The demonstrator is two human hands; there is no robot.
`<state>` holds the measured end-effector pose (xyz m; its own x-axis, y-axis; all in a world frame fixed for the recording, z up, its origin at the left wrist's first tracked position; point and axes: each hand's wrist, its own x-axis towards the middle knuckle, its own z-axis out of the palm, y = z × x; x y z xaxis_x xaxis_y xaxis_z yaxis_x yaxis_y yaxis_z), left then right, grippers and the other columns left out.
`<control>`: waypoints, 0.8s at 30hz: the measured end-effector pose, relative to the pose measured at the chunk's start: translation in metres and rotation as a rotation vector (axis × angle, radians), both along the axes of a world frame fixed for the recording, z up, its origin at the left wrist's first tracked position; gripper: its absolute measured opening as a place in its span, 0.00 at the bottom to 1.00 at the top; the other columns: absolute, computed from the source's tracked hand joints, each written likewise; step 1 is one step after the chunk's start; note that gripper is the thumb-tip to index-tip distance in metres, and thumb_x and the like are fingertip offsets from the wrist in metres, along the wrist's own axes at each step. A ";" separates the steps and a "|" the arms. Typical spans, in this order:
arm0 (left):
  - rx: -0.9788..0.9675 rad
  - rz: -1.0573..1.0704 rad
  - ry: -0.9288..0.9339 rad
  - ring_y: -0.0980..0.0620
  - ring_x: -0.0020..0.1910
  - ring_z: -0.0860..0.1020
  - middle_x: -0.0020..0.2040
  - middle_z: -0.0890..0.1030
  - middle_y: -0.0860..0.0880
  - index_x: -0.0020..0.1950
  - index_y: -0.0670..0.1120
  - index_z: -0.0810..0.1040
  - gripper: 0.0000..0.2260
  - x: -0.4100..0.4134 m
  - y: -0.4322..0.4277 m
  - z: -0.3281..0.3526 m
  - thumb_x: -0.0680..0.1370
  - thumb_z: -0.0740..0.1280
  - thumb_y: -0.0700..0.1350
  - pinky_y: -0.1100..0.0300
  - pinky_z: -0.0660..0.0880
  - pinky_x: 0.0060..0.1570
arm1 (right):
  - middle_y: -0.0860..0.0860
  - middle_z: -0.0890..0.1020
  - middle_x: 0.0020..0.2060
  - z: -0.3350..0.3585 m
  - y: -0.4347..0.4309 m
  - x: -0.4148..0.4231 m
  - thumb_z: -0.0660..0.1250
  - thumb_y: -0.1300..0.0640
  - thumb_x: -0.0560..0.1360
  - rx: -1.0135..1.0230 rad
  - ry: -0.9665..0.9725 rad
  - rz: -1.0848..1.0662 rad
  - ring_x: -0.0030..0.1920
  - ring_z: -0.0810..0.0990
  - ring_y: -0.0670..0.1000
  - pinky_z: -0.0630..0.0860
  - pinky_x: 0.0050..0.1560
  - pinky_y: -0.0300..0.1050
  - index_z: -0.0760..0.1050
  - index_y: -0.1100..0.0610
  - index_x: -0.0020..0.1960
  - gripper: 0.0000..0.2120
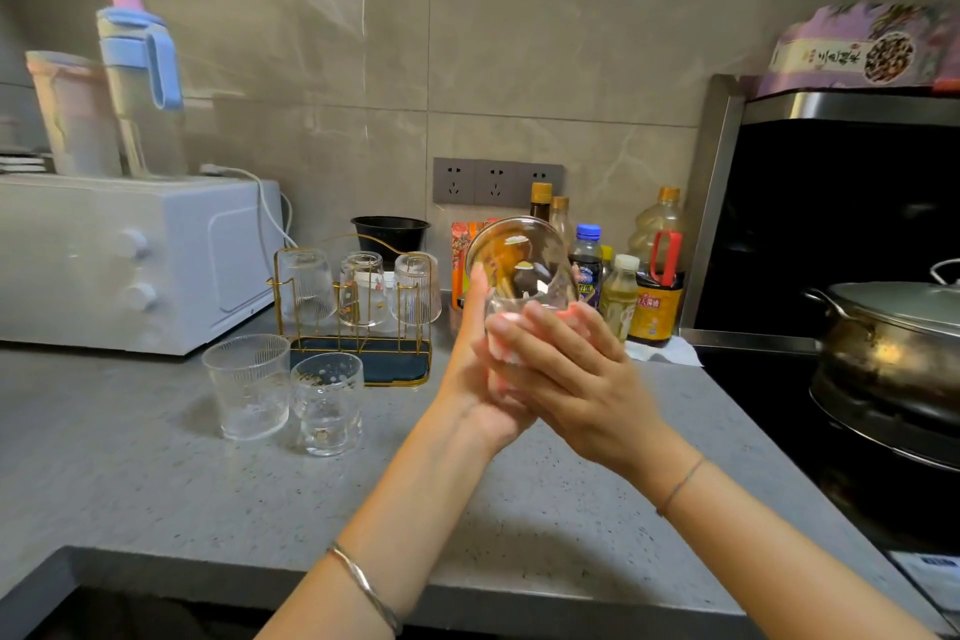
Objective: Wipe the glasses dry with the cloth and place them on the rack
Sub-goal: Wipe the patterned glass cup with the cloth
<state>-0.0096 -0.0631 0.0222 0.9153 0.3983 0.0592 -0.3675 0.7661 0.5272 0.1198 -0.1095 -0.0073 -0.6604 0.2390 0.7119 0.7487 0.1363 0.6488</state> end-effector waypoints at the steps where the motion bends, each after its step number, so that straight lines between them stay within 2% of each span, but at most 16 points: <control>1: 0.021 0.012 0.007 0.49 0.28 0.82 0.32 0.81 0.45 0.38 0.36 0.81 0.33 -0.001 -0.001 0.002 0.70 0.63 0.69 0.62 0.77 0.23 | 0.50 0.51 0.78 0.000 0.001 0.003 0.62 0.59 0.77 0.002 -0.031 -0.014 0.78 0.51 0.51 0.46 0.77 0.51 0.64 0.53 0.71 0.23; 5: 0.061 0.107 0.042 0.49 0.33 0.83 0.36 0.82 0.44 0.40 0.36 0.83 0.34 0.002 0.008 0.003 0.70 0.64 0.69 0.60 0.81 0.36 | 0.50 0.46 0.78 0.002 0.002 0.010 0.60 0.62 0.77 -0.031 -0.120 -0.047 0.78 0.49 0.51 0.46 0.77 0.49 0.61 0.53 0.73 0.25; 9: 0.101 0.124 0.062 0.49 0.35 0.83 0.38 0.83 0.44 0.39 0.37 0.85 0.35 0.001 0.007 0.003 0.71 0.63 0.70 0.60 0.81 0.39 | 0.51 0.46 0.78 0.005 0.000 0.011 0.61 0.63 0.76 0.006 -0.145 -0.076 0.78 0.49 0.51 0.45 0.77 0.50 0.61 0.54 0.73 0.27; 12: 0.151 0.130 0.040 0.48 0.40 0.84 0.43 0.84 0.42 0.43 0.38 0.85 0.33 -0.001 0.007 0.005 0.72 0.62 0.69 0.61 0.80 0.44 | 0.49 0.47 0.78 0.016 -0.005 0.005 0.62 0.62 0.77 0.094 -0.084 -0.112 0.78 0.48 0.52 0.43 0.77 0.53 0.61 0.54 0.74 0.27; 13: 0.137 0.135 0.030 0.47 0.42 0.84 0.45 0.84 0.42 0.46 0.37 0.85 0.32 -0.002 0.007 0.007 0.72 0.63 0.68 0.59 0.81 0.44 | 0.48 0.48 0.78 0.019 -0.006 0.002 0.63 0.63 0.76 0.107 -0.053 -0.123 0.78 0.49 0.52 0.43 0.77 0.53 0.60 0.53 0.75 0.28; 16: 0.098 0.186 0.025 0.48 0.42 0.85 0.49 0.84 0.42 0.58 0.38 0.81 0.31 -0.004 0.009 0.007 0.72 0.67 0.65 0.58 0.82 0.34 | 0.48 0.51 0.78 0.019 -0.006 -0.007 0.67 0.64 0.75 0.091 0.042 -0.112 0.78 0.50 0.52 0.46 0.76 0.54 0.60 0.53 0.74 0.31; 17: 0.093 0.190 0.007 0.49 0.42 0.85 0.49 0.84 0.44 0.59 0.40 0.81 0.30 -0.004 0.009 0.005 0.71 0.68 0.64 0.59 0.82 0.35 | 0.48 0.55 0.77 0.019 -0.007 -0.011 0.67 0.65 0.74 0.070 0.090 -0.082 0.77 0.52 0.53 0.49 0.76 0.54 0.61 0.54 0.73 0.31; 20: 0.121 0.208 -0.038 0.53 0.38 0.83 0.42 0.85 0.47 0.45 0.42 0.86 0.26 -0.004 0.011 0.001 0.75 0.63 0.64 0.65 0.78 0.39 | 0.56 0.65 0.72 0.029 -0.012 -0.025 0.63 0.65 0.78 -0.066 0.338 0.131 0.75 0.62 0.57 0.63 0.72 0.55 0.63 0.60 0.72 0.24; 21: 0.152 0.204 -0.045 0.52 0.40 0.84 0.44 0.85 0.46 0.46 0.42 0.86 0.26 -0.005 0.011 0.000 0.76 0.61 0.64 0.62 0.80 0.41 | 0.57 0.66 0.72 0.035 -0.014 -0.031 0.61 0.65 0.79 -0.118 0.456 0.230 0.73 0.64 0.57 0.66 0.70 0.55 0.63 0.61 0.72 0.22; 22: 0.188 0.228 -0.028 0.49 0.45 0.84 0.49 0.85 0.43 0.52 0.42 0.84 0.27 -0.008 0.012 -0.001 0.77 0.60 0.64 0.58 0.81 0.46 | 0.59 0.67 0.71 0.041 -0.018 -0.036 0.59 0.65 0.79 -0.161 0.587 0.328 0.72 0.67 0.56 0.68 0.69 0.52 0.63 0.62 0.72 0.21; 24: 0.231 0.300 0.028 0.45 0.53 0.82 0.57 0.83 0.42 0.62 0.43 0.78 0.27 -0.011 0.016 -0.008 0.75 0.63 0.63 0.49 0.78 0.57 | 0.56 0.74 0.65 0.058 -0.025 -0.040 0.57 0.65 0.80 -0.197 0.866 0.511 0.61 0.77 0.48 0.74 0.59 0.42 0.65 0.61 0.71 0.19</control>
<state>-0.0202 -0.0472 0.0147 0.7628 0.6278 0.1550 -0.5402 0.4869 0.6864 0.0793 -0.1342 0.0508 0.0060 0.2375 0.9714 0.7724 0.6158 -0.1554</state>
